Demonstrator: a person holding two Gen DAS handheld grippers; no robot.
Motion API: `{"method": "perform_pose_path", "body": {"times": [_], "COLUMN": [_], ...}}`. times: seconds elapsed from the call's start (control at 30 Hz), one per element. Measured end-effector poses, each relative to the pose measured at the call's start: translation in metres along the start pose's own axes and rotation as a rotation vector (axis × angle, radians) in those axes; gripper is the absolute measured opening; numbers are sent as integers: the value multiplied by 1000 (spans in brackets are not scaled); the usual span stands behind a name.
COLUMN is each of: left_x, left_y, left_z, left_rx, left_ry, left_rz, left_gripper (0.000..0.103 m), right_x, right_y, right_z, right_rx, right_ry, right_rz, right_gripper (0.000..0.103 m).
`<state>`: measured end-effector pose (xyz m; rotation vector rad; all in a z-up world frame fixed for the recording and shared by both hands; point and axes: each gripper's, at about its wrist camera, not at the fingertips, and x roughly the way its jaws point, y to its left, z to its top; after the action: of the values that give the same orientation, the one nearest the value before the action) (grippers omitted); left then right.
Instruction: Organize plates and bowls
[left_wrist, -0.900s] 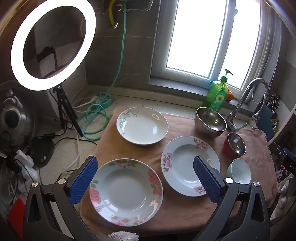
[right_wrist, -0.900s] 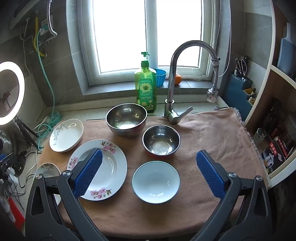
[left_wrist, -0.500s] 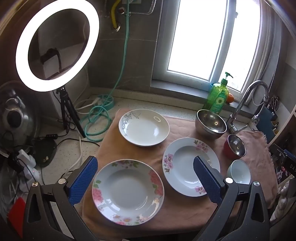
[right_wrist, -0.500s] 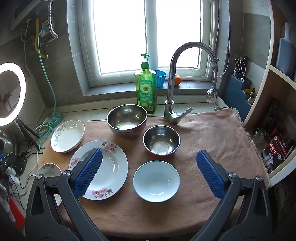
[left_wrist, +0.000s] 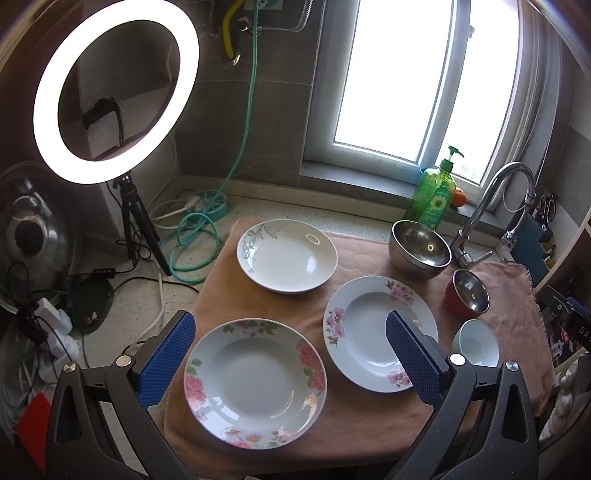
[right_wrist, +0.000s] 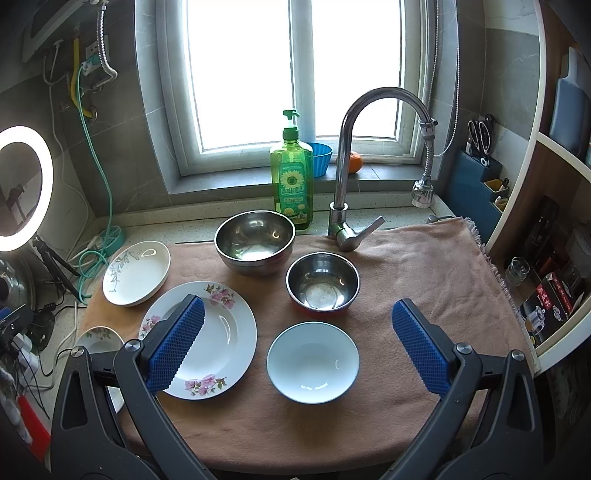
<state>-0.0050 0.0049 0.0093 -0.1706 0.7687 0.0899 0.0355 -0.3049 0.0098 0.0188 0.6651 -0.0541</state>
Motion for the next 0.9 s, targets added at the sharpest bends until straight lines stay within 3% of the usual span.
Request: {"method": "perform_pose_path", "body": {"times": [0.9], "left_x": [0], "left_y": [-4], "left_z": [-4], "left_rx": [2], "left_ry": [-13], "left_rz": [-4], "left_gripper": [102], "right_x": [1], "right_y": [-1], "right_z": [-3], "right_rx": [1], "right_ry": [-3], "right_rz": [0], "right_gripper": [103]}}
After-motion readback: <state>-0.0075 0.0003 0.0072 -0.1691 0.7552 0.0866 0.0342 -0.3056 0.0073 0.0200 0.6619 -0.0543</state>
